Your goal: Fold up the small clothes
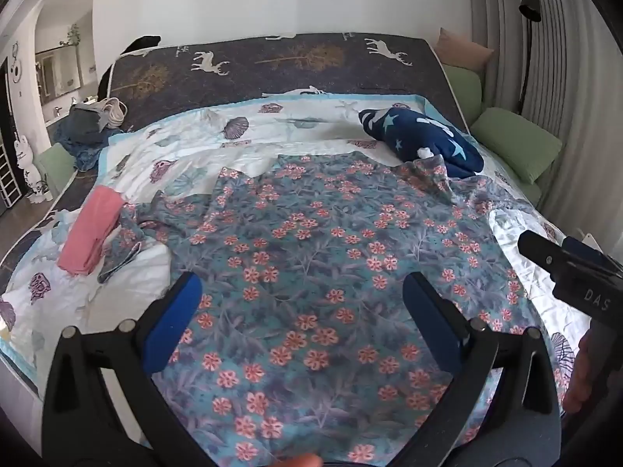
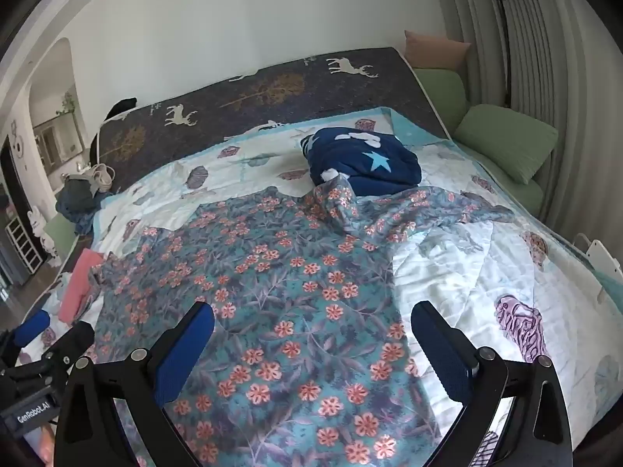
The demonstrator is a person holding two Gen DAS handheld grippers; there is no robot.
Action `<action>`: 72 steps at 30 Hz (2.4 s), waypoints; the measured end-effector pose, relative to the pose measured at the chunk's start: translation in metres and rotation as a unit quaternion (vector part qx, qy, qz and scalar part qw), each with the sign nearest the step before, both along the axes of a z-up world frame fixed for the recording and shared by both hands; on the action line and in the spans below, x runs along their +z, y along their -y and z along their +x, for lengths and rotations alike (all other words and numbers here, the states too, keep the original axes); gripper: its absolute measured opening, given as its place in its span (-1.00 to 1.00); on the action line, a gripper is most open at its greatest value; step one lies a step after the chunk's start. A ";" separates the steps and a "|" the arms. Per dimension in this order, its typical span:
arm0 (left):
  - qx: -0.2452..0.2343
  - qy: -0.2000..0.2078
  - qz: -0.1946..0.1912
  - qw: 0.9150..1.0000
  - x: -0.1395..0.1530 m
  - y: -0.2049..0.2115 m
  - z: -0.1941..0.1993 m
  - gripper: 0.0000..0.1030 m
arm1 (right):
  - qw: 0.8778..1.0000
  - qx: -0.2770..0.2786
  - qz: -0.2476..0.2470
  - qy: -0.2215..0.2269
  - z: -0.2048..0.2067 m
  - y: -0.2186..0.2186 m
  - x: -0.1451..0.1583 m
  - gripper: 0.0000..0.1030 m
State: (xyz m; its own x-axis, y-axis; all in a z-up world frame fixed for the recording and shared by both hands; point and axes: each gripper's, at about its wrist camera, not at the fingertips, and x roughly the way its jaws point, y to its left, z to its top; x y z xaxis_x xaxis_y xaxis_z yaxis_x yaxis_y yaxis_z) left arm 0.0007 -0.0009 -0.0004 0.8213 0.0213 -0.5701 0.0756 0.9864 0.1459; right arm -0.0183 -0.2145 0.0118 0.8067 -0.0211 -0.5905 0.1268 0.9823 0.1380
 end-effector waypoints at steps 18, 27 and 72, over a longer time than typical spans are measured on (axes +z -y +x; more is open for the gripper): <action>0.038 -0.032 -0.048 0.998 -0.010 -0.001 0.001 0.99 | 0.998 0.044 -0.019 -0.035 0.016 -0.011 -0.008 1.00; 0.040 -0.039 -0.047 0.997 -0.014 -0.003 0.005 0.99 | 0.999 0.035 -0.017 -0.034 0.018 -0.009 -0.010 1.00; 0.043 -0.041 -0.057 0.997 -0.019 -0.023 0.003 0.99 | 0.996 0.079 -0.042 -0.029 0.012 -0.051 -0.007 1.00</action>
State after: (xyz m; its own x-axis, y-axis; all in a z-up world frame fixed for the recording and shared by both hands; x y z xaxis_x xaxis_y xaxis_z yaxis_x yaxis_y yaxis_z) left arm 0.0038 0.0222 -0.0194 0.7694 0.0213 -0.6384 -0.0033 0.9996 0.0294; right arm -0.0061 -0.1634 0.0051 0.7686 0.0519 -0.6376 -0.0252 0.9984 0.0509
